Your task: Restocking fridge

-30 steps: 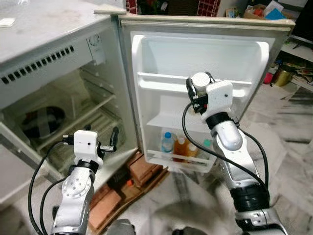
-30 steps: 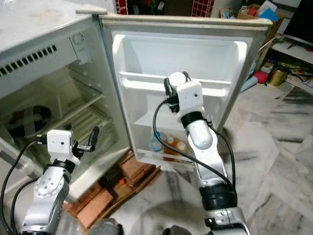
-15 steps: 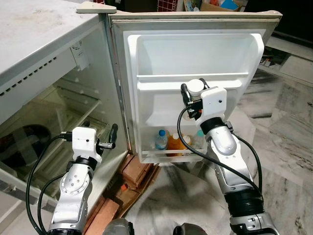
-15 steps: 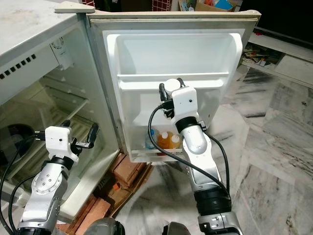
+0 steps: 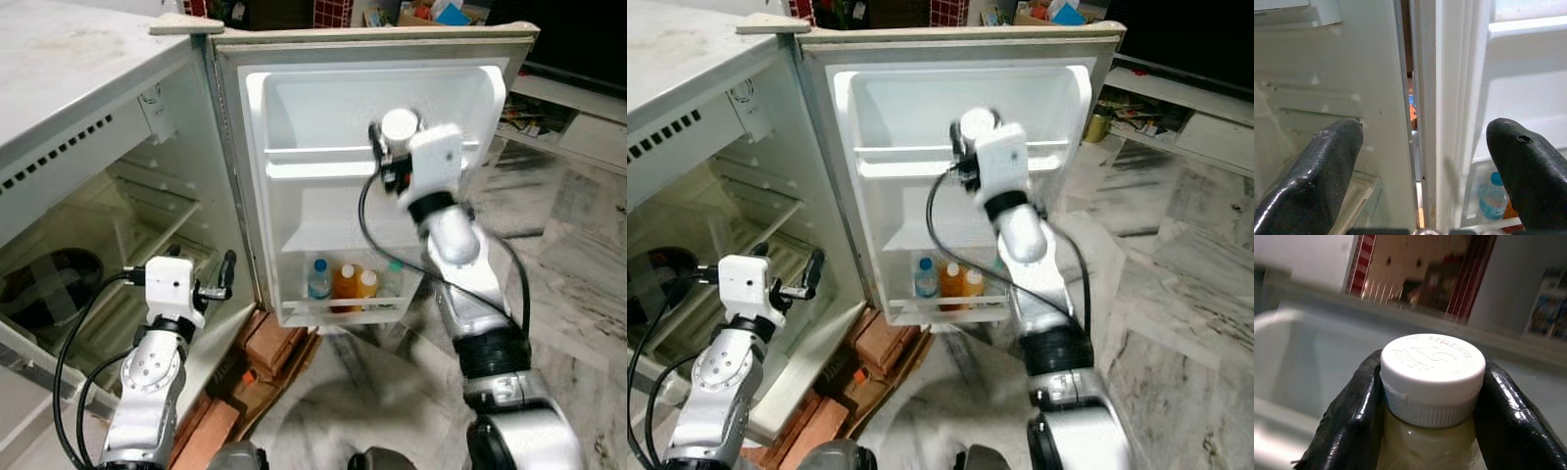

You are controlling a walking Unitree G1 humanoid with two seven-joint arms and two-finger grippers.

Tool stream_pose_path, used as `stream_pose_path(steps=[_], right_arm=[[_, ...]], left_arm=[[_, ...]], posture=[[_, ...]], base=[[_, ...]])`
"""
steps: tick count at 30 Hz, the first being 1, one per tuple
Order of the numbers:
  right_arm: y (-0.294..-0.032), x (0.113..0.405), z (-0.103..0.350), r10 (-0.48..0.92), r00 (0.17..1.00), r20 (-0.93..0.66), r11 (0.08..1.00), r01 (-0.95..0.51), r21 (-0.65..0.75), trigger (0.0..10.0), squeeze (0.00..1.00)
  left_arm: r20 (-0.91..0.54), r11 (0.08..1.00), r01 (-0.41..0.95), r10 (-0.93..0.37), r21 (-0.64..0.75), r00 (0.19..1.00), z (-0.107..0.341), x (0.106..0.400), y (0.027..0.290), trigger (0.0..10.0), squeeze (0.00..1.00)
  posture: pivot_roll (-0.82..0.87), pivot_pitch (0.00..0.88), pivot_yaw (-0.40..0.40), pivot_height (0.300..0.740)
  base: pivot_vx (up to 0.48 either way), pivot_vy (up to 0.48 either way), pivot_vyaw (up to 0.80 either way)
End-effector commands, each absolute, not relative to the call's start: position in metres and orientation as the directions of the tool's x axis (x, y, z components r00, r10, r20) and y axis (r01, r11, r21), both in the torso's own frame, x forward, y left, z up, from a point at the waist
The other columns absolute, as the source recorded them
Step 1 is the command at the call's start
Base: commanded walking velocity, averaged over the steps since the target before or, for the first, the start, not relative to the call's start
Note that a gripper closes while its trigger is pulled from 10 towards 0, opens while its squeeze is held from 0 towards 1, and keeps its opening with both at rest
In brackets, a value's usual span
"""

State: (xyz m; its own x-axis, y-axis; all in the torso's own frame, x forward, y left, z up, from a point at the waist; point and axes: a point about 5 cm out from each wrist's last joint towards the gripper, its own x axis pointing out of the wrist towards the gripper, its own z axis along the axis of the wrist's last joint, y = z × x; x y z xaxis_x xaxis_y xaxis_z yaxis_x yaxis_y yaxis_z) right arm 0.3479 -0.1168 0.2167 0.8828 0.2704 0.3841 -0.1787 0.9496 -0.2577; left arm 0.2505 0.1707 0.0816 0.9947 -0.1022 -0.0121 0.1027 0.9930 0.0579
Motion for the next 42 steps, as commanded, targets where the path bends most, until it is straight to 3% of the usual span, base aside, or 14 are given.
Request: stream_pose_path(steps=[1, 11, 14, 26, 39, 40, 41, 42], right_arm=[[-0.118, 0.351, 0.230, 0.257, 0.862, 0.436, 0.953, -0.153, -0.260, 10.0, 0.00], [-0.126, 0.385, 0.250, 0.212, 0.867, 0.450, 0.951, -0.078, -0.299, 10.0, 0.00], [-0.148, 0.400, 0.255, 0.114, 0.902, 0.417, 0.962, 0.005, -0.272, 10.0, 0.00], [-0.172, 0.410, 0.229, -0.053, 0.960, 0.274, 0.970, 0.115, -0.216, 10.0, 0.00], [-0.197, 0.408, 0.219, -0.194, 0.956, 0.219, 0.958, 0.233, -0.169, 10.0, 0.00], [-0.202, 0.408, 0.218, -0.216, 0.954, 0.209, 0.958, 0.249, -0.145, 10.0, 0.35], [-0.203, 0.408, 0.219, -0.223, 0.953, 0.206, 0.958, 0.254, -0.136, 10.0, 0.35], [-0.205, 0.408, 0.220, -0.230, 0.951, 0.206, 0.957, 0.260, -0.132, 10.0, 1.00]], left_arm=[[0.001, 0.992, 0.106, -0.106, 0.066, 0.994, 0.085, 0.250, 0.171, 10.0, 0.00], [-0.001, 0.993, 0.099, -0.099, 0.062, 0.995, 0.087, 0.246, 0.170, 10.0, 0.00], [-0.007, 0.993, 0.098, -0.098, 0.060, 0.995, 0.087, 0.242, 0.171, 10.0, 0.00], [-0.023, 0.993, 0.090, -0.088, 0.073, 0.996, 0.088, 0.235, 0.175, 10.0, 0.00], [-0.041, 0.991, 0.108, -0.105, 0.077, 0.994, 0.088, 0.235, 0.174, 10.0, 0.00], [-0.044, 0.991, 0.111, -0.108, 0.077, 0.993, 0.087, 0.236, 0.174, 10.0, 0.00], [-0.046, 0.991, 0.112, -0.109, 0.077, 0.993, 0.087, 0.236, 0.173, 10.0, 0.00], [-0.048, 0.991, 0.113, -0.109, 0.078, 0.993, 0.087, 0.236, 0.173, 10.0, 0.00]], posture=[[0.10, 0.024, -0.009, 0.740], [0.13, 0.040, -0.008, 0.740], [0.15, 0.053, -0.006, 0.740], [0.19, 0.072, -0.002, 0.740], [0.17, 0.074, 0.009, 0.740], [0.17, 0.075, 0.011, 0.740], [0.17, 0.075, 0.011, 0.740], [0.17, 0.074, 0.011, 0.740]], base=[[0.000, 0.000, 0.00], [0.000, 0.000, 0.00], [0.000, 0.000, 0.00], [0.000, 0.000, 0.00], [0.000, 0.000, 0.00], [0.000, 0.000, 0.00], [0.000, 0.000, 0.00], [0.000, 0.000, 0.00]])
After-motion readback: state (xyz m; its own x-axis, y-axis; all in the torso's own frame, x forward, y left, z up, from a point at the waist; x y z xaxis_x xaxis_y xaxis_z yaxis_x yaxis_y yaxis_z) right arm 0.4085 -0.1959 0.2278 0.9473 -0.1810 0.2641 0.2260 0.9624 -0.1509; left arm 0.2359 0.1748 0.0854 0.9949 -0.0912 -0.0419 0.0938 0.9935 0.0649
